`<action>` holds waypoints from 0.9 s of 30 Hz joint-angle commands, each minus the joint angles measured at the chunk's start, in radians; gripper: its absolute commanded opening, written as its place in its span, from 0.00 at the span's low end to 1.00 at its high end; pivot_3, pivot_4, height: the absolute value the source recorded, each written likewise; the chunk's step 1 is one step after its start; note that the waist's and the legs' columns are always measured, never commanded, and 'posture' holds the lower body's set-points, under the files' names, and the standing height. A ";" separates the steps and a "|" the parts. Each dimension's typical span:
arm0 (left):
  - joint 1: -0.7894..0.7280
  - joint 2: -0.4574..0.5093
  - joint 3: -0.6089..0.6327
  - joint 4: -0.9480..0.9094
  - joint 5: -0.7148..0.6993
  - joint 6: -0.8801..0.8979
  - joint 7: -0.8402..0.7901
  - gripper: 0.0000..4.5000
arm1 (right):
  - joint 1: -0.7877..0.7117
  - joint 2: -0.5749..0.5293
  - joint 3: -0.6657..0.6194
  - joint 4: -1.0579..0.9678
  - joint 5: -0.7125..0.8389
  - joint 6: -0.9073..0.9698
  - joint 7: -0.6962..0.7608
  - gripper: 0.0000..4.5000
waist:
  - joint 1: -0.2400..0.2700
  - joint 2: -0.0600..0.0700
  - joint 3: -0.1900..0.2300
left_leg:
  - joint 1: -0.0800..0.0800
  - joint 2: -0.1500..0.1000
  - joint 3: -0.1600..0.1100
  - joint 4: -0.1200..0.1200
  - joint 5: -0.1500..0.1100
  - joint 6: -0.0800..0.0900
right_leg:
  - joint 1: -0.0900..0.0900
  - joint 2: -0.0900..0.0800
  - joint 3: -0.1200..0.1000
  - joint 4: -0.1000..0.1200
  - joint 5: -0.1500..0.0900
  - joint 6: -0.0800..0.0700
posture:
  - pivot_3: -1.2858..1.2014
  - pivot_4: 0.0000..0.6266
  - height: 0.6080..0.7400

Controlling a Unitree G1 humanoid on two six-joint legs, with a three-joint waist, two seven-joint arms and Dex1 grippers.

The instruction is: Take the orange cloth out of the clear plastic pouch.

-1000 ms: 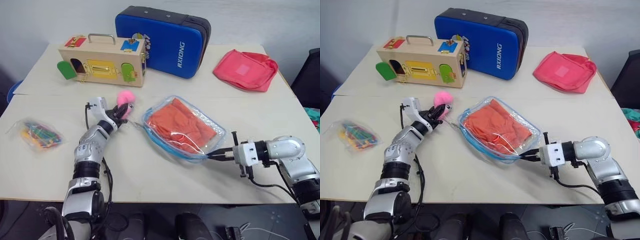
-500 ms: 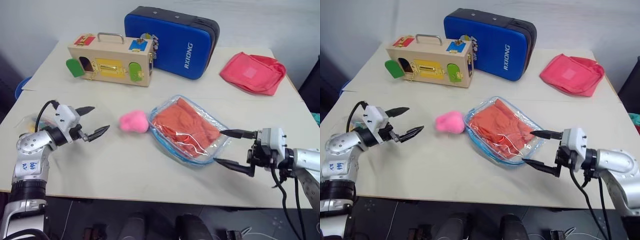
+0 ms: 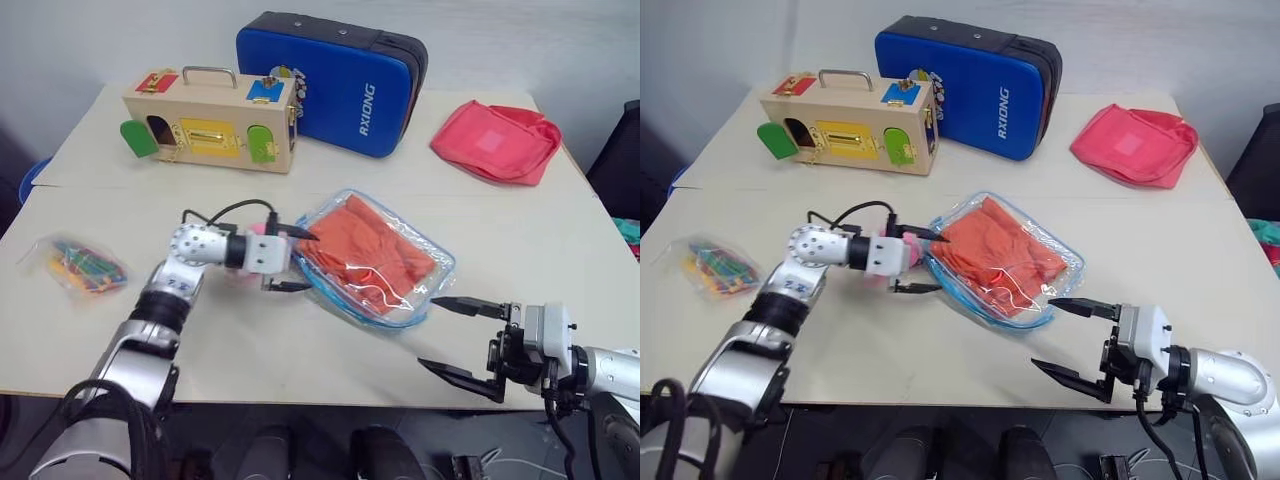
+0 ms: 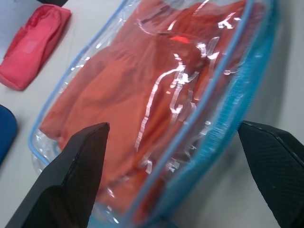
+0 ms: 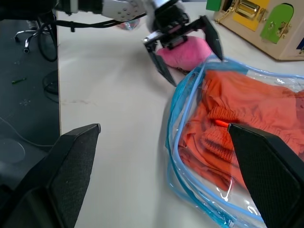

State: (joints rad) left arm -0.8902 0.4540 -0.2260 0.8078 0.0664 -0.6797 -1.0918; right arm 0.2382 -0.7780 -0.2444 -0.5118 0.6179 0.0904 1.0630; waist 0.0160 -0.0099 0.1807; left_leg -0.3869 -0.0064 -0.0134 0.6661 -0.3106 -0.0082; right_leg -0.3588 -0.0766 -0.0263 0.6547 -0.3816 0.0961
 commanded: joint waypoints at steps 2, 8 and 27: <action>-0.063 -0.030 0.030 0.124 -0.005 -0.019 0.061 1.00 | 0.022 0.003 -0.031 -0.053 0.013 0.005 -0.010 1.00 | 0.002 -0.001 0.000 | 0.000 0.000 0.000 0.000 0.000 0.000 | 0.000 0.000 -0.001 0.000 0.000 0.000 | 0.52 0.24 1.00; -0.074 -0.049 0.029 0.192 0.024 -0.004 0.094 0.91 | 0.068 0.003 -0.035 -0.070 0.000 0.007 -0.011 1.00 | 0.008 -0.001 0.000 | 0.000 0.000 -0.001 0.001 0.000 0.000 | 0.001 -0.001 -0.002 0.000 0.000 0.000 | 0.52 0.24 1.00; 0.079 -0.147 0.066 -0.367 -0.143 0.799 0.072 0.01 | -0.321 0.046 0.339 -0.261 -0.009 0.590 -0.401 1.00 | 0.008 -0.001 0.000 | -0.001 0.000 -0.004 0.003 0.001 -0.001 | 0.000 -0.002 0.004 0.002 0.000 0.000 | 0.52 0.24 1.00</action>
State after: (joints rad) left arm -0.8052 0.3179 -0.1742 0.5628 -0.0290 -0.0273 -1.0409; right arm -0.0542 -0.7378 0.0755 -0.7604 0.6045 0.6148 0.7018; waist 0.0236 -0.0104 0.1810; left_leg -0.3896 -0.0068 -0.0187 0.6708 -0.3100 -0.0091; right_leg -0.3585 -0.0781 -0.0218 0.6561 -0.3816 0.0960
